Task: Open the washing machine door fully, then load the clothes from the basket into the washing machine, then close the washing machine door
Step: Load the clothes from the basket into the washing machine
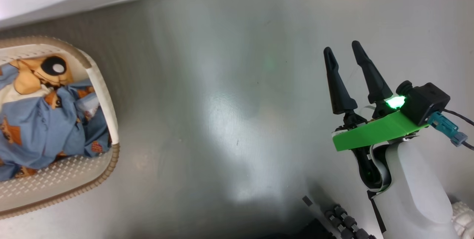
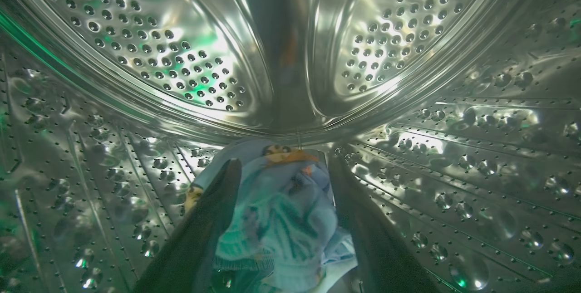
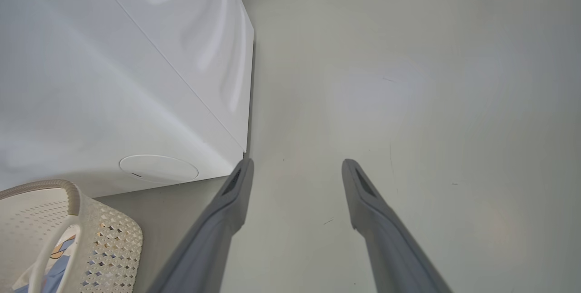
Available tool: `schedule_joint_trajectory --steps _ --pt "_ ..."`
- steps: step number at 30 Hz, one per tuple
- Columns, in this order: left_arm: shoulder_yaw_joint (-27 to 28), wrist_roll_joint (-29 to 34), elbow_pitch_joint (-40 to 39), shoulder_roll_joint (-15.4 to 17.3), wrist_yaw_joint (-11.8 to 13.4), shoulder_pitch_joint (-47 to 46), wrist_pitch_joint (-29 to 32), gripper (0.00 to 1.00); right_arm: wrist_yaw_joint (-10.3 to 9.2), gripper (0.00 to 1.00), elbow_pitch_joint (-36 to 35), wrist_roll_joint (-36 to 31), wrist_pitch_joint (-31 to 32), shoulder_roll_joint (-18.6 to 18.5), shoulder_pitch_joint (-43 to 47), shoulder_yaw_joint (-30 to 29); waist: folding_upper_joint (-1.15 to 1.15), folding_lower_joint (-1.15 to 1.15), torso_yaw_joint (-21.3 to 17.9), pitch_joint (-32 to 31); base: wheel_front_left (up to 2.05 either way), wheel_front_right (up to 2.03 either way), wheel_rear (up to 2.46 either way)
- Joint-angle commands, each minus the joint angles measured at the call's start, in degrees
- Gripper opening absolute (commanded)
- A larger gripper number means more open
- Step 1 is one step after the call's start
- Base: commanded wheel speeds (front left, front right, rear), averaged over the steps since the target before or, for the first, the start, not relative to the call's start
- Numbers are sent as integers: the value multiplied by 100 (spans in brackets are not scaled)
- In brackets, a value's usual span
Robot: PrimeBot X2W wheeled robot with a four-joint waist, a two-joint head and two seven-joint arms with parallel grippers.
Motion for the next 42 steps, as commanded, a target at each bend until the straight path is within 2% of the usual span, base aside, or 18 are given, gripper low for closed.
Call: schedule_joint_trajectory --steps 1,7,17,25,32,42 --pt "90 -84 -160 262 34 257 -81 100 16 100 -77 -54 -27 36 171 40 0 0 82 -175 0 0 0" --pt "176 -165 -273 214 160 765 -277 100 16 100 -56 -134 -27 36 232 -45 0 0 164 -414 0 0 0" --pt "265 -248 -894 104 355 2058 -760 100 16 100 -12 -324 -27 36 396 -121 0 0 337 -900 0 0 0" --pt "434 -525 -1544 -245 489 3373 -1257 100 16 100 29 -464 -27 36 572 -184 0 0 514 -1373 0 0 0" --pt "443 -527 -1988 -490 612 4530 -1735 100 16 100 106 -561 -27 36 771 -266 0 0 627 -1899 0 0 0" --pt "562 -379 -2763 -908 958 6138 -2111 100 16 100 224 -697 -27 34 1123 -229 0 0 704 -2680 0 0 0"
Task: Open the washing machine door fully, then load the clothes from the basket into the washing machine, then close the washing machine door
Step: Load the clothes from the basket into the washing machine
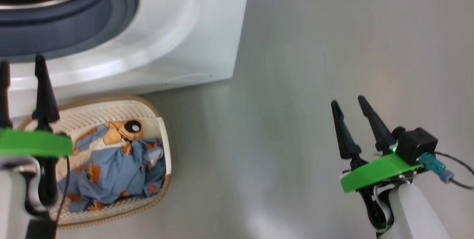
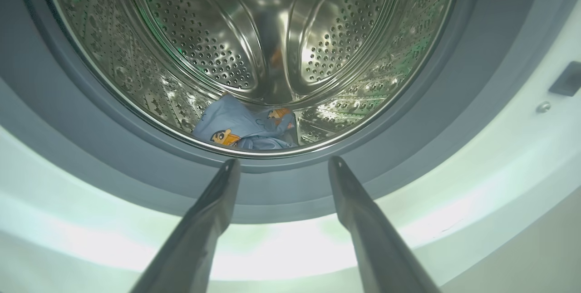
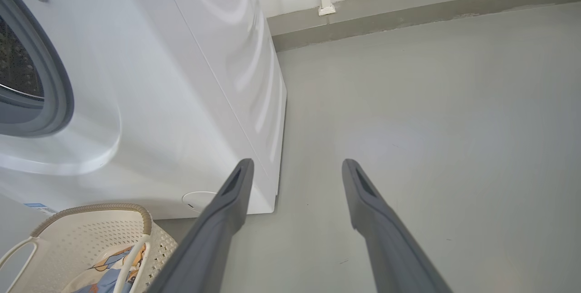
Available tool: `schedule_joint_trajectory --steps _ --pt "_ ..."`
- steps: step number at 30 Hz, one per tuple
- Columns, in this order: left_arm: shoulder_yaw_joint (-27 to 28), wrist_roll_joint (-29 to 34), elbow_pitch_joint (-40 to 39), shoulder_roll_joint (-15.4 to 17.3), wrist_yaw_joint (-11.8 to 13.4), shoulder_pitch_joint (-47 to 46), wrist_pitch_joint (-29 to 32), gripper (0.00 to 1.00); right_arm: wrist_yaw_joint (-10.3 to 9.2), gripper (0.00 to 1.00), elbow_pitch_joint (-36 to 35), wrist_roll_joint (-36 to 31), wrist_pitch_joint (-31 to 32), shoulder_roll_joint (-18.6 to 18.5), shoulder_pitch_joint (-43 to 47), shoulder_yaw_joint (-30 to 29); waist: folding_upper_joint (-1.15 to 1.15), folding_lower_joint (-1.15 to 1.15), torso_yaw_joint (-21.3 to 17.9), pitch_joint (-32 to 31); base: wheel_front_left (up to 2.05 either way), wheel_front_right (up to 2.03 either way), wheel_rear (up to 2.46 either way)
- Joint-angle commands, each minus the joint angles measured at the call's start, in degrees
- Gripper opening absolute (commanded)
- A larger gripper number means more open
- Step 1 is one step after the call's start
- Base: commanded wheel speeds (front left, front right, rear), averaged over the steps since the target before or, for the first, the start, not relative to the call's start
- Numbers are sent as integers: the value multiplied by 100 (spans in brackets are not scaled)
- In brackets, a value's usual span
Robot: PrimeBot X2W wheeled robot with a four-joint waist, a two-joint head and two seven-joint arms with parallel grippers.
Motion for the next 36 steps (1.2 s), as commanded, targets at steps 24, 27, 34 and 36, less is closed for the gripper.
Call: schedule_joint_trajectory --steps 24,27,34,36 --pt "1054 1320 -1109 -959 -249 2492 -107 100 16 100 89 -357 -28 36 839 191 0 1 -9 -1946 0 0 0" --pt "1187 1437 -1202 -1088 -316 2737 -107 100 16 100 71 -377 -28 36 947 207 0 1 -30 -2083 0 0 0" --pt "1361 1626 -1379 -1289 -424 3218 -107 100 16 100 27 -505 -28 36 1100 172 0 1 -79 -2286 0 0 0" --pt "1365 1649 -1388 -1316 -434 3337 -107 100 16 100 12 -528 -28 36 1137 163 0 1 -97 -2348 0 0 0"
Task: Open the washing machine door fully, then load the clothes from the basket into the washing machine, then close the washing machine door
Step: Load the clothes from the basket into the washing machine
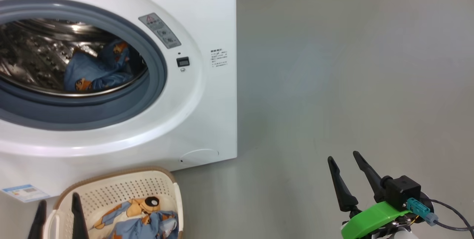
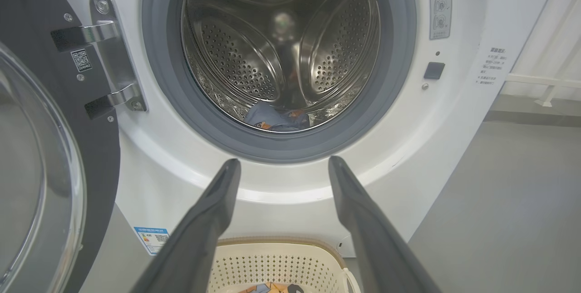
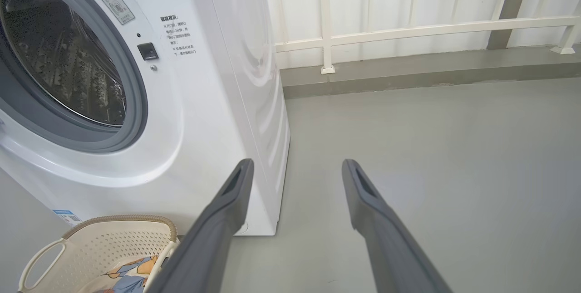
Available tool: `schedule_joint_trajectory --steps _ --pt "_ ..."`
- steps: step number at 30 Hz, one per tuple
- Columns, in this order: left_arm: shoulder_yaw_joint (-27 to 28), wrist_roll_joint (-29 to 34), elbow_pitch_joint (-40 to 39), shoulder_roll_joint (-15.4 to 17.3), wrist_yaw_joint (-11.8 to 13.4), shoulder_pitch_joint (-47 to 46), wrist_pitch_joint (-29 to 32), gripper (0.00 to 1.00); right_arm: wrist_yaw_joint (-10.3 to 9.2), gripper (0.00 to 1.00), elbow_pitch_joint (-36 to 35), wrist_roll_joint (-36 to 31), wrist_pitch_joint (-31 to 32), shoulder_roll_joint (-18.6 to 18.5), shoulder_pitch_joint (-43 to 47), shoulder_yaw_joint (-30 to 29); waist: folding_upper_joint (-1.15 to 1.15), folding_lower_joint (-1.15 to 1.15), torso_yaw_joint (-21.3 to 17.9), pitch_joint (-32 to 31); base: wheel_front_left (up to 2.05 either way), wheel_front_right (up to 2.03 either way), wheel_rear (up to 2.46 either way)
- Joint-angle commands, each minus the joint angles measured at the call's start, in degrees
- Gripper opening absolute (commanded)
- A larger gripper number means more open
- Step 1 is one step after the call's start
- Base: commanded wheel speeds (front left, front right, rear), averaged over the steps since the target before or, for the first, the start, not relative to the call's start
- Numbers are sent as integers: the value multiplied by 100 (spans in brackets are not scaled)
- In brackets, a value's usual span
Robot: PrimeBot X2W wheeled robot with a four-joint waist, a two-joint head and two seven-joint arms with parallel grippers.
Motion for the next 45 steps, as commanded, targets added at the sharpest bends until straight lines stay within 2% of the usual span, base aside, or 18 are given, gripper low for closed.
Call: schedule_joint_trajectory --steps 1,30,38,45 --pt "202 52 -168 40 -22 20 -36 100 16 100 -173 -44 -28 17 41 131 0 1 -45 -107 0 0 0" --pt "-261 -152 -420 19 439 719 -36 100 16 100 -259 -111 -28 17 317 -4 0 1 129 -470 0 0 0" --pt "-345 -195 -449 18 552 772 -36 100 16 100 -284 -80 -28 17 324 -25 0 1 170 -394 0 0 0" --pt "-518 -271 -361 18 640 659 -36 100 16 100 -271 -89 -28 17 278 -36 0 1 230 -54 0 0 0"
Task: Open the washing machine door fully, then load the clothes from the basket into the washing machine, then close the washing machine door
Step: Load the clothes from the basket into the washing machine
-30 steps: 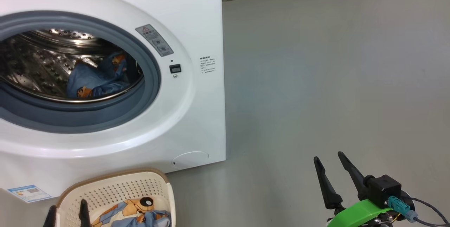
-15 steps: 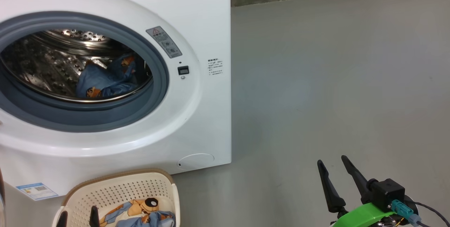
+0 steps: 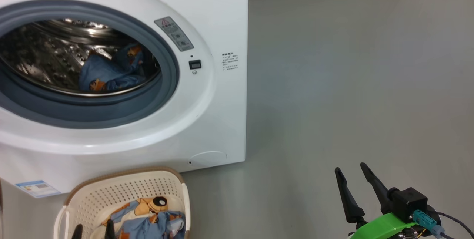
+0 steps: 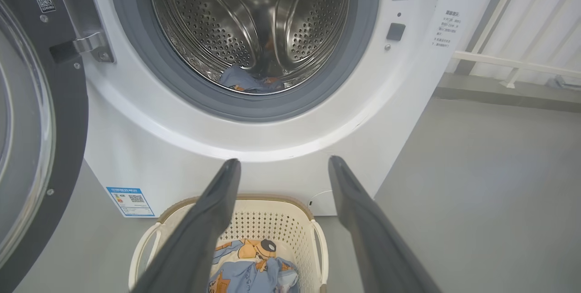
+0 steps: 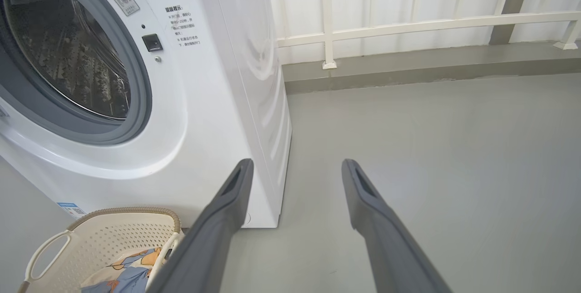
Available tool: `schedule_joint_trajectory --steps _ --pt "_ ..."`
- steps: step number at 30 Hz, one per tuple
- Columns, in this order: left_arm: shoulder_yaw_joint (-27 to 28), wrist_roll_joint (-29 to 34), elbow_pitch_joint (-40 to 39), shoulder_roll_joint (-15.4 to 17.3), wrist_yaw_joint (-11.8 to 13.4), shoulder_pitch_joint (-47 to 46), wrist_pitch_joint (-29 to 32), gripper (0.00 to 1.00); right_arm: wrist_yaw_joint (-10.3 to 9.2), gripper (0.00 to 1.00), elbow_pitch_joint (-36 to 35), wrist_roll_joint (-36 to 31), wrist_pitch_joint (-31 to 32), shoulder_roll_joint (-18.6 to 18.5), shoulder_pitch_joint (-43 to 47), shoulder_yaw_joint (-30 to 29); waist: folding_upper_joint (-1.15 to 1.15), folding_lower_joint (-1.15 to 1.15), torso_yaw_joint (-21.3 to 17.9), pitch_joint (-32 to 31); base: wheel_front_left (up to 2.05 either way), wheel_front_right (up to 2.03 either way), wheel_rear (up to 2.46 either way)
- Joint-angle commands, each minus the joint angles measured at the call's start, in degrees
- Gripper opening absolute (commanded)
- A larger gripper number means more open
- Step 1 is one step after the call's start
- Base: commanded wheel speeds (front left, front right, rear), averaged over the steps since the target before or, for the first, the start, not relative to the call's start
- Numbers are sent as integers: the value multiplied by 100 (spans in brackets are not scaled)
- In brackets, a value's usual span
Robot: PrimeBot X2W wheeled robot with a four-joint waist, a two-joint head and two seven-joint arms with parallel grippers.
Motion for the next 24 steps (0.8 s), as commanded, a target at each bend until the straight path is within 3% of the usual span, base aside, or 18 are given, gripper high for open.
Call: schedule_joint_trajectory --steps 1,13,24 --pt "128 -47 -84 21 52 -201 -37 100 16 100 -126 -23 -28 6 -79 140 0 0 35 205 0 0 0" --pt "-161 -208 442 20 32 -823 -37 100 16 100 -194 16 -28 -20 -370 153 0 0 19 1148 0 0 0" --pt "-205 -332 1478 20 -89 -1723 -37 100 16 100 -302 104 -28 -76 -709 172 0 0 -75 1921 0 0 0"
